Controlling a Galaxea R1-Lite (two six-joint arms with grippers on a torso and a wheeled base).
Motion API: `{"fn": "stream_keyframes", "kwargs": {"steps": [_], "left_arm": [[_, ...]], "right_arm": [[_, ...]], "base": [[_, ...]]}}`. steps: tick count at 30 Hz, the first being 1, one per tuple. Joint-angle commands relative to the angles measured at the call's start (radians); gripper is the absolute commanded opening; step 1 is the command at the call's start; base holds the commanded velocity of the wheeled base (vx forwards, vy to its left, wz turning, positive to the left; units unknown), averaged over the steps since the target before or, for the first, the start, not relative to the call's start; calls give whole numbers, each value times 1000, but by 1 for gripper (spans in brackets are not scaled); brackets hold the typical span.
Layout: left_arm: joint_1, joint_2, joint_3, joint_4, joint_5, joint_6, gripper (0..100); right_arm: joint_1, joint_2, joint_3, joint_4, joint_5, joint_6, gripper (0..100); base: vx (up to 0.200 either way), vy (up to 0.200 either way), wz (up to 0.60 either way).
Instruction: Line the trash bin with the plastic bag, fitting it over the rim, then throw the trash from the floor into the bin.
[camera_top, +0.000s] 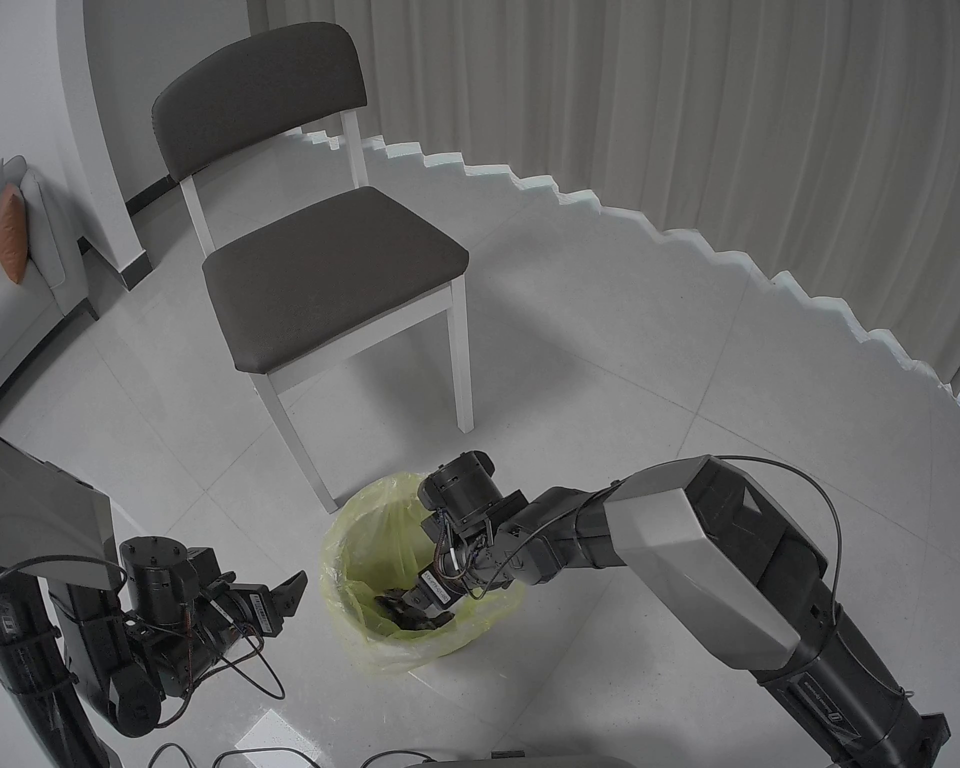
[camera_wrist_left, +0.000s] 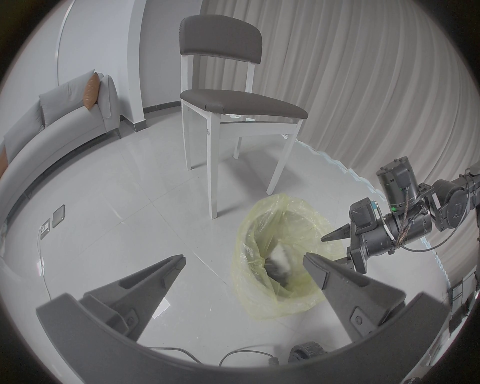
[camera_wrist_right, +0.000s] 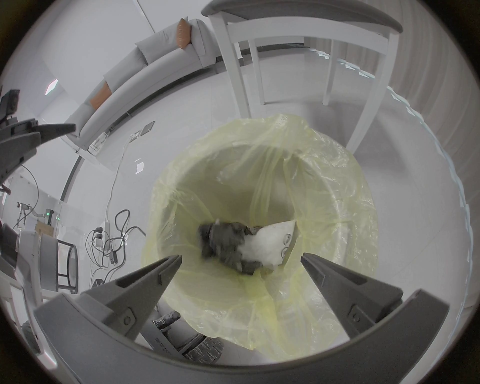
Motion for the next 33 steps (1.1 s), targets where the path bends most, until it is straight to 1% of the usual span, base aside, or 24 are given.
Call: {"fn": "stream_keyframes", "kwargs": {"steps": [1,3,7,18,27,33], "left_arm": [[-3,5,18,-18,0,-6,100],[-3,5,18,-18,0,-6,100],[-3,2,18,-18,0,-6,100],[-6,4,18,-18,0,-8,100],[-6,5,18,-18,0,-8,100],[-6,7,18,-18,0,-8,100]], "right_arm": [[-4,-28,0,2,-1,4,100],[-7,-42,0,2,-1,9,100],[-39,-51,0,2,-1,23,100],[-179,-34,0,0,-1,26,100],[-243,26,0,0,-1,24,100],[-255,92,0,6,-2,20,100]], "base": [[0,0,0],[0,0,0],[0,0,0],[0,0,0],[0,0,0],[0,0,0]]}}
